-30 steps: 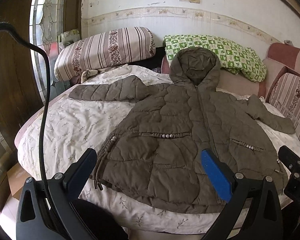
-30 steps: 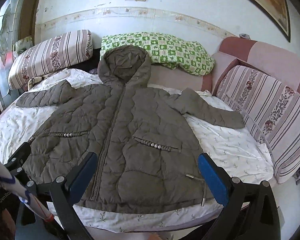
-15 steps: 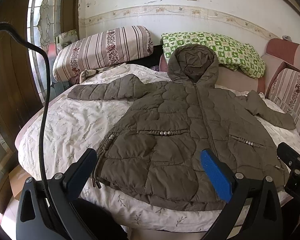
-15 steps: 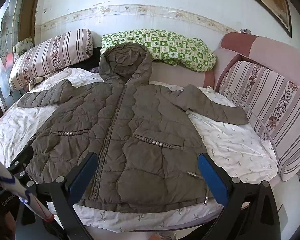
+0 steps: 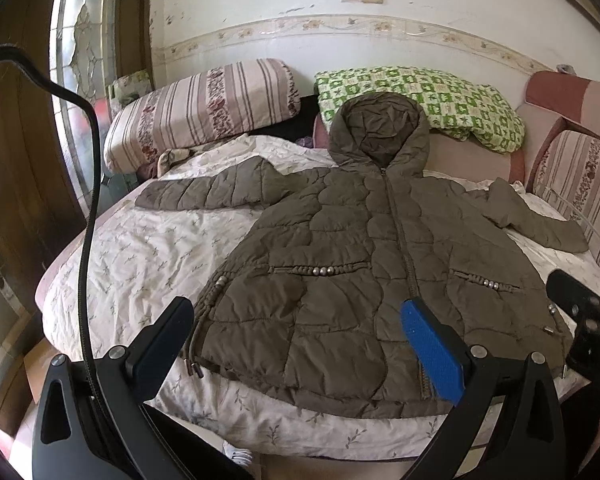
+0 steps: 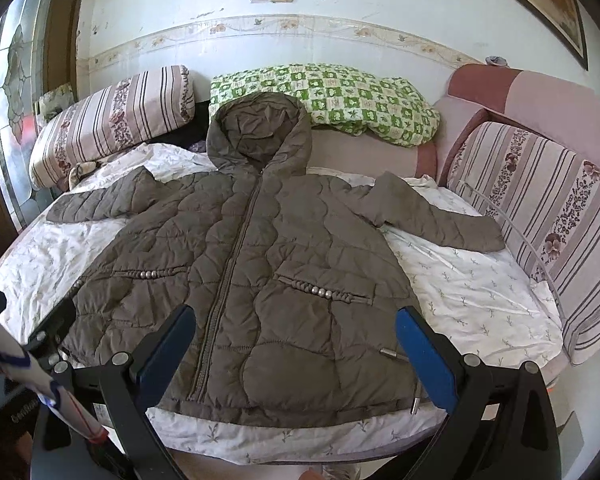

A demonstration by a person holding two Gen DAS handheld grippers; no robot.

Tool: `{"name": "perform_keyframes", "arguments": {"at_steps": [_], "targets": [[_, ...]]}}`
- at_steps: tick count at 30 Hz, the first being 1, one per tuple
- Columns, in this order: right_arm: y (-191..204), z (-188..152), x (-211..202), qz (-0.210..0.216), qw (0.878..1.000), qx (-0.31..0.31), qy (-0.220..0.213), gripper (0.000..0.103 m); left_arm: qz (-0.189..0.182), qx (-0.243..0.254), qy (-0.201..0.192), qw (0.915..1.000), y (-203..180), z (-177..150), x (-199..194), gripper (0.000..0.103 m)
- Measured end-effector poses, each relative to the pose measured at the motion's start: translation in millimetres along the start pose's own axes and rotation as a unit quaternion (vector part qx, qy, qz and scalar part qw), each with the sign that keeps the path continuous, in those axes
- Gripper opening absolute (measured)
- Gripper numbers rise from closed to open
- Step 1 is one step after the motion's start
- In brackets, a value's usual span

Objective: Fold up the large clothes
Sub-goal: 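Reach the right tool to the jacket sleeve cuff and grasp it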

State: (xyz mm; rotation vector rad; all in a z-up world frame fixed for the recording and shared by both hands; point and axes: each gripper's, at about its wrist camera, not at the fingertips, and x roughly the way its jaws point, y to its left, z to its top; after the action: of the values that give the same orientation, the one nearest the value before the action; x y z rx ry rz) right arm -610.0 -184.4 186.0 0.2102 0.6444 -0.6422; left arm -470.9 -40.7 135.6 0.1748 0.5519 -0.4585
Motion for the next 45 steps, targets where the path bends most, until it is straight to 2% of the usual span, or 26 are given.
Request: {"name": "perform_keyframes", "arguments": {"at_steps": [5,8,13,16,19,23,25,29,31,33,34,35,38,41,45], "targets": [[-5,-1,15,0.009,1.000,0.010,0.013,0.102,-0.012,0.005,0.006,0.9999,-5,7,17,0.103],[-15,-2,33,0.047,0.998,0.022,0.038,0.102,-0.019,0.019,0.001,0.9996,-12,17,34,0.103],[-65,3,77,0.094,0.988,0.088,0.089,0.101,-0.026,0.046,-0.023,0.9983,-30,63,82,0.103],[-122,17,108,0.103,0.975,0.162,0.111,0.101,-0.048,0.055,-0.010,0.9973,-47,89,124,0.103],[-188,33,139,0.092,0.962,0.232,0.111,0.101,-0.078,0.037,0.025,0.9959,-53,91,171,0.103],[-282,33,186,0.114,0.921,0.353,0.119,0.098,-0.087,0.028,0.057,0.9942,-46,75,196,0.103],[-314,31,201,0.099,0.911,0.382,0.120,0.092,-0.100,0.022,0.059,0.9930,-44,77,200,0.103],[-376,39,227,0.029,0.902,0.419,0.099,0.089,-0.099,0.023,0.065,0.9928,-42,79,209,0.103],[-400,42,242,0.010,0.895,0.436,0.091,0.087,-0.103,0.021,0.074,0.9916,-43,79,216,0.103],[-422,41,258,-0.001,0.885,0.458,0.085,0.074,-0.104,0.019,0.081,0.9911,-43,79,221,0.103],[-435,39,266,-0.005,0.875,0.478,0.078,0.065,-0.104,0.019,0.083,0.9910,-43,79,222,0.103],[-444,39,276,-0.016,0.870,0.485,0.083,0.055,-0.104,0.018,0.084,0.9909,-44,79,224,0.103],[-460,39,294,-0.033,0.872,0.481,0.080,0.053,-0.103,0.019,0.089,0.9906,-45,79,230,0.103],[-469,40,309,-0.049,0.868,0.490,0.070,0.053,-0.102,0.019,0.092,0.9903,-45,78,233,0.103],[-483,39,335,-0.085,0.862,0.493,0.081,0.053,-0.100,0.021,0.093,0.9904,-45,77,236,0.103]]}}
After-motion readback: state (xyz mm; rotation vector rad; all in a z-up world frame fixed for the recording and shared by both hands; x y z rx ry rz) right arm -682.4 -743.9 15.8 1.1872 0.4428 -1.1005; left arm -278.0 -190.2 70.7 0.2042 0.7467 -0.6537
